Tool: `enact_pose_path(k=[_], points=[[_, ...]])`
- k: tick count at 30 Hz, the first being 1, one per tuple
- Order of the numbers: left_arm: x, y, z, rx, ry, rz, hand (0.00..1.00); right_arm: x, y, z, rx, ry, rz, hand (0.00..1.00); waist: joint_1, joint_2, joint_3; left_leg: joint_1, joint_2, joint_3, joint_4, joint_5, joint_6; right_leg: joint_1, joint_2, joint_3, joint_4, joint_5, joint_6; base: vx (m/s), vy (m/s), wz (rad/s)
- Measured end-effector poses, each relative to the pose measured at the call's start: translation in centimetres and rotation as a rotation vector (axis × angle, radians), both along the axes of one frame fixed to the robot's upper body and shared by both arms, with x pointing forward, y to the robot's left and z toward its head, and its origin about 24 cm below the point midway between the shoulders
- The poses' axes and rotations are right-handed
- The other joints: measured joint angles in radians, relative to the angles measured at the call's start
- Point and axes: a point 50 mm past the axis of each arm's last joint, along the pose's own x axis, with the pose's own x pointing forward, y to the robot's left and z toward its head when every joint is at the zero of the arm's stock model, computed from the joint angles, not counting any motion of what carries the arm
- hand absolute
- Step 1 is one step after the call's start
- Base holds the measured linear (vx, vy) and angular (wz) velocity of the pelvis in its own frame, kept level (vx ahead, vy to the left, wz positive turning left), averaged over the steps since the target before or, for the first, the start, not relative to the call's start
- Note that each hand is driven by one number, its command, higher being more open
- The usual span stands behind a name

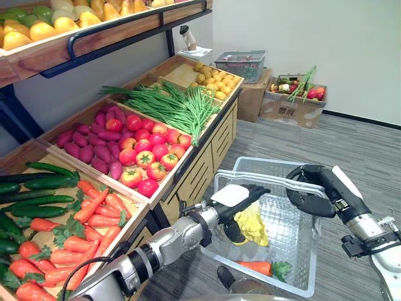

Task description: Pick vegetable in the basket

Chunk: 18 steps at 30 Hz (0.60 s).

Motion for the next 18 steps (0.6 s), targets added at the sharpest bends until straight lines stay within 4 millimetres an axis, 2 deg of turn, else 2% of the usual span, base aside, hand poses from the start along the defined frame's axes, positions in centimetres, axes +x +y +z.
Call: enact_pose_path(k=[4, 7, 11, 14, 18], points=[[-1.6, -1.5, 1.6, -0.077, -0.021, -0.131, 1.00, -0.1, -0.7, 0.0, -0.004, -0.034, -0.102, 0.00, 0.007, 0.014, -0.009, -0.008, 0.007, -0.016, 0.002, 0.000, 0.000, 0.003, -0.004, -0.016, -0.004, 0.001, -0.002, 0.02, 0.016, 0.10], [-2.7, -2.3, 2.4, -0.120, -0.034, -0.211, 1.00, -0.2, -1.2, -0.7, 0.021, -0.031, -0.183, 0.00, 0.011, 0.014, -0.011, -0.007, 0.015, -0.026, 0.007, 0.000, 0.000, 0.013, -0.005, -0.027, -0.008, -0.001, -0.001, 0.01, 0.014, 0.11], [-3.7, -2.8, 3.6, -0.172, -0.043, -0.282, 1.00, -0.4, -1.7, -1.5, 0.012, -0.010, -0.259, 0.00, 0.017, 0.025, -0.021, -0.015, 0.023, -0.044, 0.014, -0.001, -0.001, 0.015, -0.007, -0.046, -0.006, -0.006, -0.008, 0.00, 0.015, 0.11], [-4.2, -3.0, 4.6, -0.231, -0.047, -0.319, 1.00, -0.6, -2.2, -2.4, -0.002, 0.023, -0.319, 0.00, 0.039, 0.025, -0.021, -0.017, 0.027, -0.051, 0.016, -0.001, -0.001, 0.015, -0.010, -0.061, -0.001, -0.008, -0.012, -0.01, 0.013, 0.06], [-5.0, -3.0, 5.9, -0.300, -0.079, -0.359, 1.00, -1.0, -2.6, -3.4, 0.005, 0.050, -0.386, 0.00, 0.050, 0.025, -0.022, -0.040, 0.027, -0.087, 0.017, -0.001, -0.002, 0.014, -0.027, -0.097, 0.000, -0.010, -0.013, -0.02, 0.017, 0.23]])
